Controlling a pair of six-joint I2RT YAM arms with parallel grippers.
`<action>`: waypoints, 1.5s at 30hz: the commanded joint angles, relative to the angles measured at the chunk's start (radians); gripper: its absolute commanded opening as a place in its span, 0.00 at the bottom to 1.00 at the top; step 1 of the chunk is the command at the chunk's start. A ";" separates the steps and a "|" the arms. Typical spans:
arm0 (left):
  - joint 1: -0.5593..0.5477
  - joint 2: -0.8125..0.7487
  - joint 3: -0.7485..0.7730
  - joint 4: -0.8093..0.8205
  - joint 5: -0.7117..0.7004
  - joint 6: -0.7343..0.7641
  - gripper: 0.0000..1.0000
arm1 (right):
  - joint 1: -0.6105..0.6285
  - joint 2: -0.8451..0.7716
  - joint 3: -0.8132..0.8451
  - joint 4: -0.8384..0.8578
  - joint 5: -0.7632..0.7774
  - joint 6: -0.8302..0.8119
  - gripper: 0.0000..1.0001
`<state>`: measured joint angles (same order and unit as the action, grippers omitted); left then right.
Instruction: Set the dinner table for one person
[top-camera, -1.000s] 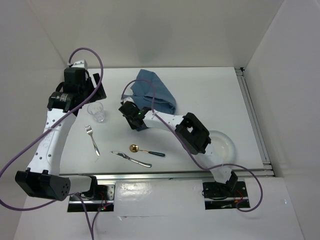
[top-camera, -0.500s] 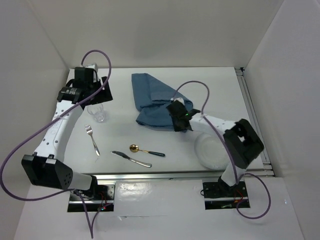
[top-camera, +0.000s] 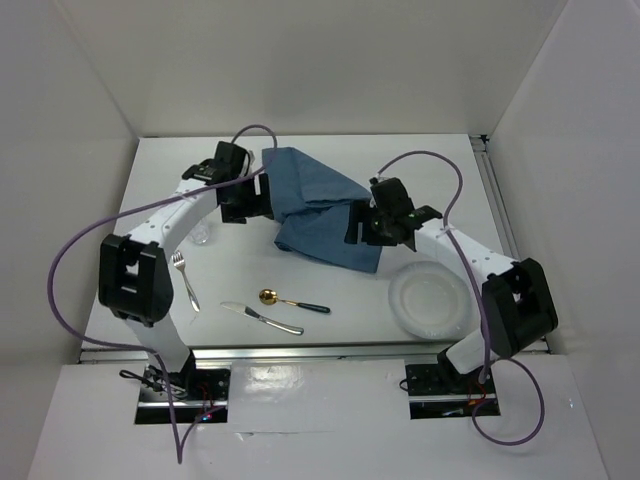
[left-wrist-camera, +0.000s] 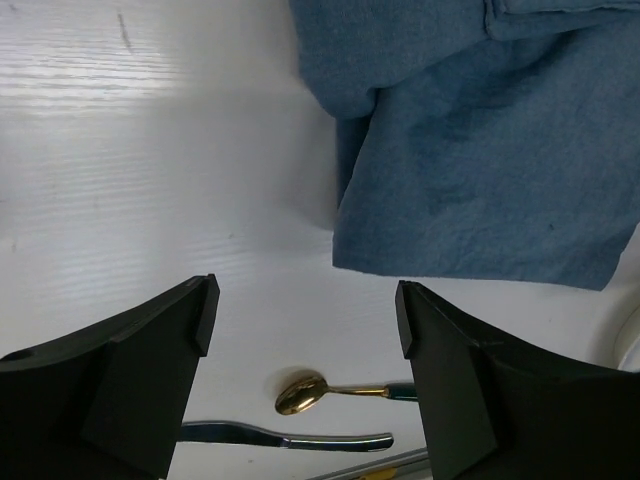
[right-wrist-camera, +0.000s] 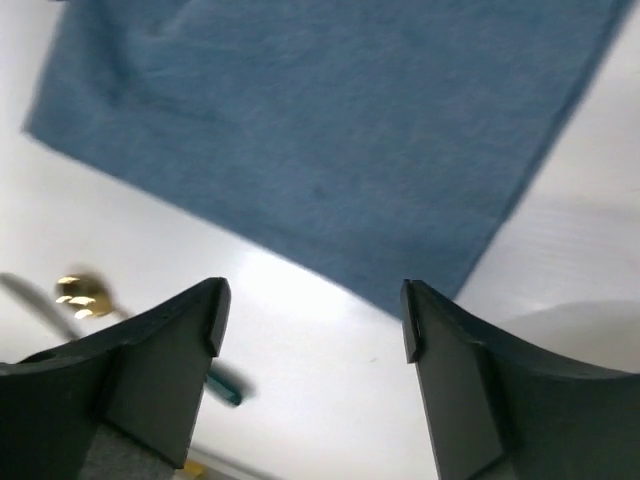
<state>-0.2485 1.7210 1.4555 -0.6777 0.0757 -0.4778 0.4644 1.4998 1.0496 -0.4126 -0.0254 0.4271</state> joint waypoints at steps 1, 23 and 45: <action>-0.012 0.113 0.101 0.063 0.047 -0.027 0.90 | -0.024 -0.061 -0.006 0.018 -0.230 0.128 0.89; -0.012 0.450 0.399 0.118 0.096 -0.047 0.07 | 0.092 0.085 -0.244 0.282 -0.021 0.750 0.89; 0.028 0.584 0.479 0.043 0.111 -0.097 0.98 | -0.058 0.243 -0.169 0.296 0.056 0.647 0.00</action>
<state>-0.2203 2.2559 1.9095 -0.6098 0.1421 -0.5503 0.4267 1.7382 0.8787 -0.0864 -0.0288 1.1259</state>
